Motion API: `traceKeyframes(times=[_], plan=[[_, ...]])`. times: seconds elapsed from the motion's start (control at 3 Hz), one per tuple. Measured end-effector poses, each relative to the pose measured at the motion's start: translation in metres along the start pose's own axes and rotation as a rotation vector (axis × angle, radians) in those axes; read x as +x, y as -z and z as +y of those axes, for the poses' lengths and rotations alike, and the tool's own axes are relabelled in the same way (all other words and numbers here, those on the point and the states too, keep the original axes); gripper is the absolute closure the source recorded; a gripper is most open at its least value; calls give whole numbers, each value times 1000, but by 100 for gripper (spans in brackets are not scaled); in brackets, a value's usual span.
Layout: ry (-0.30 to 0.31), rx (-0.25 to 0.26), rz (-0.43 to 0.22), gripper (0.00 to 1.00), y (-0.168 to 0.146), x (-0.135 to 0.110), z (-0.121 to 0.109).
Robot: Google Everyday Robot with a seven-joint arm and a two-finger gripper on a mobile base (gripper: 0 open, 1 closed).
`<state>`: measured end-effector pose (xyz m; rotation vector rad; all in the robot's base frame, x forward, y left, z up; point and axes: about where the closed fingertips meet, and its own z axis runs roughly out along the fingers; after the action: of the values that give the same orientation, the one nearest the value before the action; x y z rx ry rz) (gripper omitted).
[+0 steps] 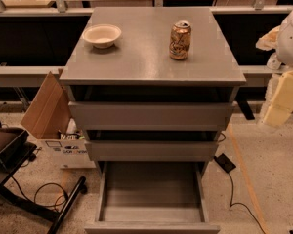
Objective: Close bottom drawer
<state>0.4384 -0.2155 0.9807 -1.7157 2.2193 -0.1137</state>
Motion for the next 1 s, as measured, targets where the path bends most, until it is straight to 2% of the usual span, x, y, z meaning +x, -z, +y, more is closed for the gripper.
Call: traceKeyframes(times=[0.33, 0.67, 1.0], plan=[[-3, 15, 0, 0, -2, -1, -1], [20, 18, -26, 0, -16, -3, 10], [27, -8, -71, 0, -79, 19, 39]])
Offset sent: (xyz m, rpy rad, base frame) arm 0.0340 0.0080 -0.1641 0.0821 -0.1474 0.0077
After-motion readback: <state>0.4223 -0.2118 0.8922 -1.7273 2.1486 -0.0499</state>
